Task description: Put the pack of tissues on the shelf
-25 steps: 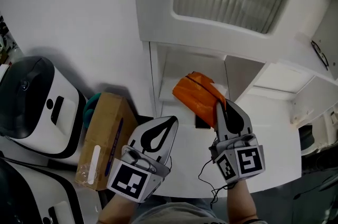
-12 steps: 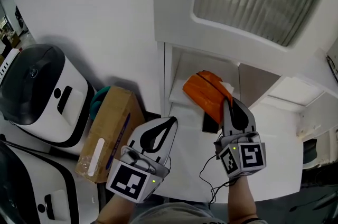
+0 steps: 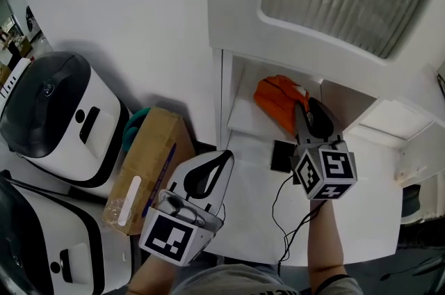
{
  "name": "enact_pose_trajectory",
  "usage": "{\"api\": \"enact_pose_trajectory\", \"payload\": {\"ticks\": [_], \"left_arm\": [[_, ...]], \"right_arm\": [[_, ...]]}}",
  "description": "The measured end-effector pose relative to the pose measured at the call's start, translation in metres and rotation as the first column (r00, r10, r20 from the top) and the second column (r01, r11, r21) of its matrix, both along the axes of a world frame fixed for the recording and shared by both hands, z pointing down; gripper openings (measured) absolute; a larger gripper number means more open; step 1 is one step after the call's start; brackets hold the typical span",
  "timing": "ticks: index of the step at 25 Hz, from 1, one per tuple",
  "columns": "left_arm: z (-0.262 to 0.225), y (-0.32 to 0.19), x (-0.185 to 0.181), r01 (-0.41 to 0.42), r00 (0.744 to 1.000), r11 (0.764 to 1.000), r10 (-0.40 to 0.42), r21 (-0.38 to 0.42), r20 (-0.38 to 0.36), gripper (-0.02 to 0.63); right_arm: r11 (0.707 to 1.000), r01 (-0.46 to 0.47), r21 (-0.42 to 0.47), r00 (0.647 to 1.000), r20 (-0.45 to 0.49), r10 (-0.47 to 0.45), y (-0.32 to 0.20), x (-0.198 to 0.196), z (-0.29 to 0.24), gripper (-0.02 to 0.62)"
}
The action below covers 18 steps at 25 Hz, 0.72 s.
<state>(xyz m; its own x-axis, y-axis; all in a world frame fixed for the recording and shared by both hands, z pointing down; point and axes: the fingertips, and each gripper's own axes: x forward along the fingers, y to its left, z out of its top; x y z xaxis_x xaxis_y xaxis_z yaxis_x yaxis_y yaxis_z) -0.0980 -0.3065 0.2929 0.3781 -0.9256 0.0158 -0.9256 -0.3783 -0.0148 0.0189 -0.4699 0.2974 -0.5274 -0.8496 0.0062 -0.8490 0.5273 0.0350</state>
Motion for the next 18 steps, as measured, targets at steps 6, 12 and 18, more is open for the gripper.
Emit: {"api": "enact_pose_trajectory", "payload": {"ticks": [6, 12, 18], "left_arm": [[-0.001, 0.001, 0.001, -0.004, 1.000, 1.000, 0.004, 0.005, -0.001, 0.040], [-0.003, 0.003, 0.010, -0.032, 0.999, 0.999, 0.032, 0.011, -0.001, 0.040], [-0.003, 0.007, 0.018, -0.064, 0.998, 0.998, 0.064, 0.020, 0.002, 0.040]], "right_arm": [[1.000, -0.003, 0.001, 0.999, 0.034, 0.003, 0.008, 0.006, -0.001, 0.147], [0.999, 0.037, 0.005, 0.999, 0.033, -0.037, 0.023, 0.004, -0.002, 0.126], [0.997, 0.074, -0.004, 0.997, 0.031, -0.074, 0.044, 0.003, 0.000, 0.076]]}}
